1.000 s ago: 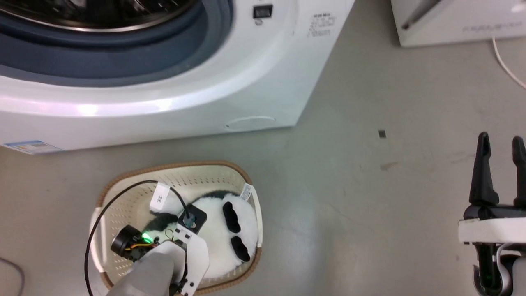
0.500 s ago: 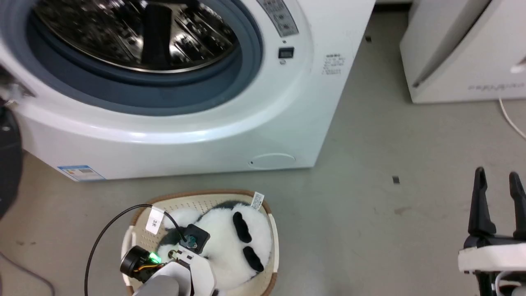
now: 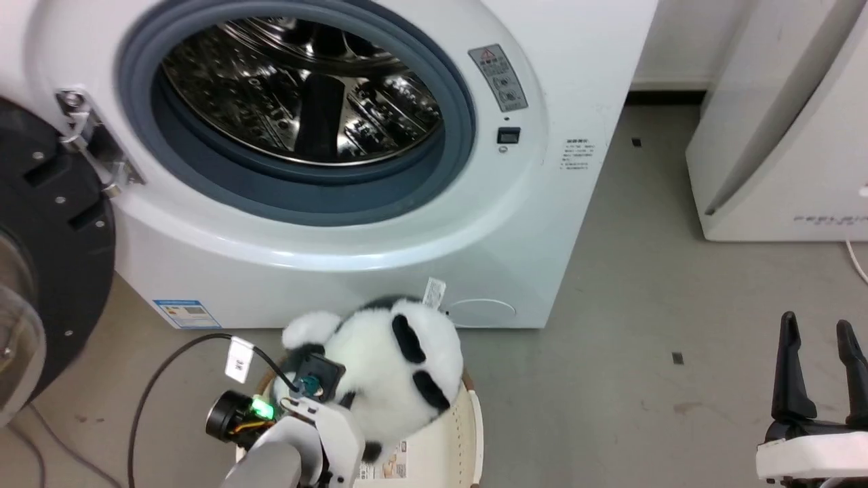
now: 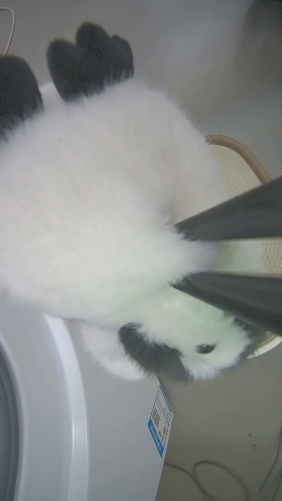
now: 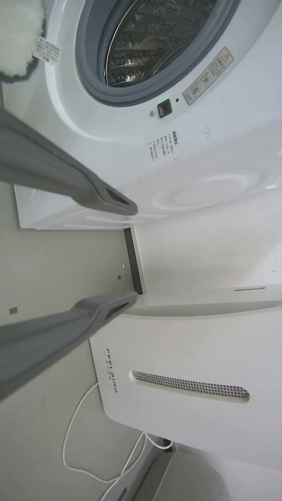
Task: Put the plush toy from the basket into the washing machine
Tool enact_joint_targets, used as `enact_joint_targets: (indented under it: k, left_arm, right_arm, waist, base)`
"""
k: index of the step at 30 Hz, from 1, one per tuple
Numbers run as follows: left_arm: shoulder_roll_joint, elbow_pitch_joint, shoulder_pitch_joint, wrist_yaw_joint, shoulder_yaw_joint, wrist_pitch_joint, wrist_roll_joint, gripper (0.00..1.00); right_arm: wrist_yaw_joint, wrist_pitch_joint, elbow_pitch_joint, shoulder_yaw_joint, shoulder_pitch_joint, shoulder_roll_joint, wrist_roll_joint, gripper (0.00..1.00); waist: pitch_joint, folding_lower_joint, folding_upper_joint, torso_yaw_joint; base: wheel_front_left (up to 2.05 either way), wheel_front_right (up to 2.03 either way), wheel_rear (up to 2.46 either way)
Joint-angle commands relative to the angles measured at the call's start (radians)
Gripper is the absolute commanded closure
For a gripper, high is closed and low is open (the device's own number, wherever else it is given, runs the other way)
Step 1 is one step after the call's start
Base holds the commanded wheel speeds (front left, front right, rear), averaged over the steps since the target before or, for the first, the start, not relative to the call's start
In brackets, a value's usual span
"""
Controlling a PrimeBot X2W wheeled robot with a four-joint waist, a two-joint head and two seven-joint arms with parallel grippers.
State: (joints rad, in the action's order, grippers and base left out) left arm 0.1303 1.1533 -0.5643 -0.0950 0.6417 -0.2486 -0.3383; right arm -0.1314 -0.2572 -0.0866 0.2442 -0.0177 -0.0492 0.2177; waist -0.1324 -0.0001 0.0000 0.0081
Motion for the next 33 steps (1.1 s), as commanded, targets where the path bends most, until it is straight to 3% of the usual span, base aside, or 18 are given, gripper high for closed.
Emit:
enact_joint_targets:
  k: [1, 17, 25, 33]
  left_arm:
    - [0.011, -0.038, 0.015, 0.014, -0.012, -0.012, -0.006, 1.00]
    - [0.109, -0.478, 0.106, 0.160, -0.176, -0.013, 0.024, 1.00]
    - [0.132, -0.605, 0.079, 0.195, -0.272, -0.013, 0.045, 1.00]
    - [0.143, -0.629, 0.001, 0.206, -0.349, -0.013, 0.069, 1.00]
  right_arm:
    - [0.001, -0.005, 0.000, 0.001, 0.022, -0.001, -0.007, 0.00]
    - [0.001, -0.005, 0.003, -0.007, 0.033, -0.001, -0.003, 0.00]
    - [0.001, -0.005, 0.006, -0.015, 0.006, -0.001, 0.001, 0.00]
    - [0.001, -0.005, 0.015, -0.020, -0.047, -0.001, 0.008, 0.00]
  waist:
    - [0.014, 0.0001, 0.0000, 0.010]
    - [0.025, 0.0001, 0.0000, 0.011]
    - [-0.018, 0.0001, 0.0000, -0.013]
    - [-0.106, 0.0001, 0.0000, -0.054]
  base:
    - [0.00, 0.00, 0.00]
    - [0.00, 0.00, 0.00]
    - [0.00, 0.00, 0.00]
    - [0.00, 0.00, 0.00]
